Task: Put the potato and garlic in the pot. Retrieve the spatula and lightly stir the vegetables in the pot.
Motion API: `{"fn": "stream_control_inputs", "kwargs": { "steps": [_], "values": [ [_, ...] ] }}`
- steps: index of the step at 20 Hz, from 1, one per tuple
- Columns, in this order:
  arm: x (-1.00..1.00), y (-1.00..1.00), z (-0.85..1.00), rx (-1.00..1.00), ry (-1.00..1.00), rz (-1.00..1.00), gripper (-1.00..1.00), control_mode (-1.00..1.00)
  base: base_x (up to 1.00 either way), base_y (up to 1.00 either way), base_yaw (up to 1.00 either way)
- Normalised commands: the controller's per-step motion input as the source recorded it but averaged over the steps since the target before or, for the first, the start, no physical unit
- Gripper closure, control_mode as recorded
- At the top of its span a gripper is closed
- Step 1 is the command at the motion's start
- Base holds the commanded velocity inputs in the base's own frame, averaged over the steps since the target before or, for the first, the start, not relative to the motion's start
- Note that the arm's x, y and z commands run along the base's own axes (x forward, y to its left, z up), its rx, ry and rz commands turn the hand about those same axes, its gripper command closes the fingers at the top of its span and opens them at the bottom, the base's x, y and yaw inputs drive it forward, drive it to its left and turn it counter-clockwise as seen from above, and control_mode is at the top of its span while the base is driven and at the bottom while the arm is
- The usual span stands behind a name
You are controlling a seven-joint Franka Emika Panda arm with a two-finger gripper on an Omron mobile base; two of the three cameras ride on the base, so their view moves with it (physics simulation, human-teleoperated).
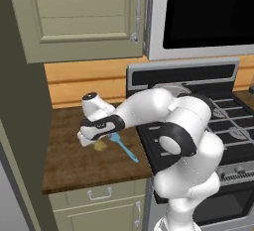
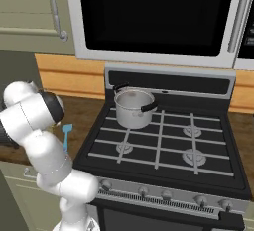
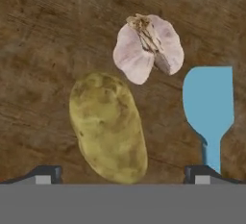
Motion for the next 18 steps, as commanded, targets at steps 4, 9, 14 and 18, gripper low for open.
{"fn": "stream_control_inputs", "kwargs": {
  "steps": [4, 9, 14, 18],
  "values": [
    [0.41, 0.18, -0.44, -0.01, 0.02, 0.02, -1.00, -1.00, 0.00, 0.00, 0.00],
    [0.33, 0.02, -0.39, -0.02, 0.04, 0.00, -1.00, -1.00, 0.00, 0.00, 0.00],
    [0.14, 0.01, -0.29, -0.01, 0.05, 0.00, 1.00, -1.00, 0.00, 0.00, 0.00],
    [-0.29, -0.12, 0.05, 0.00, 0.00, -0.01, 1.00, -1.00, 0.00, 0.00, 0.00]
  ]
}}
